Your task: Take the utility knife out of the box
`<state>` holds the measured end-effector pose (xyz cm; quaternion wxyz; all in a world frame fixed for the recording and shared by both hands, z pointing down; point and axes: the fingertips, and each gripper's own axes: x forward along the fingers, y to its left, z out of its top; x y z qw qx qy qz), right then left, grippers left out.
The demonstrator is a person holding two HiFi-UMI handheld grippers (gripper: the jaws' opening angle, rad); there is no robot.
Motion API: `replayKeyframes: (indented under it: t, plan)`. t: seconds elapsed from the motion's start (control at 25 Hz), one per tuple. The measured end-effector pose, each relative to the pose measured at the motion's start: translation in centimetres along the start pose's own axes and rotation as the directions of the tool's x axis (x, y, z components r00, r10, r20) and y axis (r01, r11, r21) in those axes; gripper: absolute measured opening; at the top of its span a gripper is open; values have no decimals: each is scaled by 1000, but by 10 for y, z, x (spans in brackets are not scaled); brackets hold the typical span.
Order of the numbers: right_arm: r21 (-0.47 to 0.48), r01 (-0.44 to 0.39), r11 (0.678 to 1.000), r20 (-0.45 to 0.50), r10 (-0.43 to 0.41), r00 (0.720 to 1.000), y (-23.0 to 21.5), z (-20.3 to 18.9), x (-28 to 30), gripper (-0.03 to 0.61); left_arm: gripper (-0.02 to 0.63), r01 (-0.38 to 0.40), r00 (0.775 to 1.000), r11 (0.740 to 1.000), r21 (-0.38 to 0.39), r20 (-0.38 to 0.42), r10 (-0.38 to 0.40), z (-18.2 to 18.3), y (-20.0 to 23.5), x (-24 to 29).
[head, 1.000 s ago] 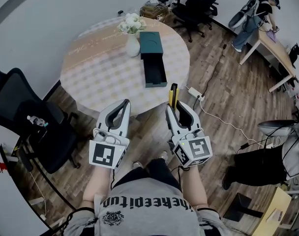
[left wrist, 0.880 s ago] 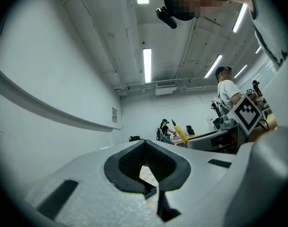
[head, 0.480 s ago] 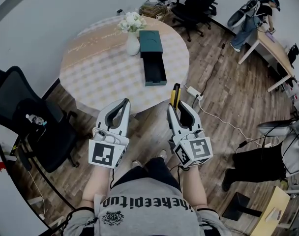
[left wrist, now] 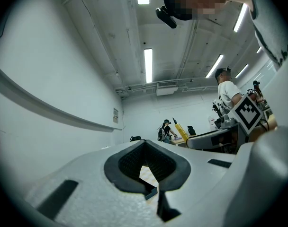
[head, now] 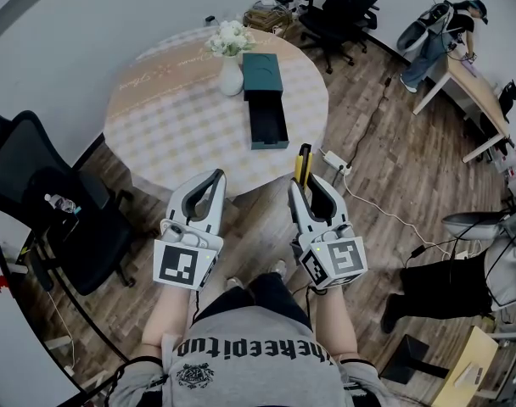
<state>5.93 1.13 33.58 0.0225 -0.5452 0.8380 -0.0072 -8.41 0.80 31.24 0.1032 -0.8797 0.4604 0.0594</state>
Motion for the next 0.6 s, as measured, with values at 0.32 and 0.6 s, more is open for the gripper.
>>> replayKeyframes:
  t: [0.32, 0.6]
  plan:
    - [-16, -8, 1000, 3, 8, 1000, 2, 2, -1, 118, 17, -6, 1000, 999, -40, -26, 5, -1, -4, -1]
    - [-25, -12, 1000, 7, 12, 1000, 2, 5, 2, 118, 17, -2, 1000, 1000, -9, -4, 2, -1, 0, 2]
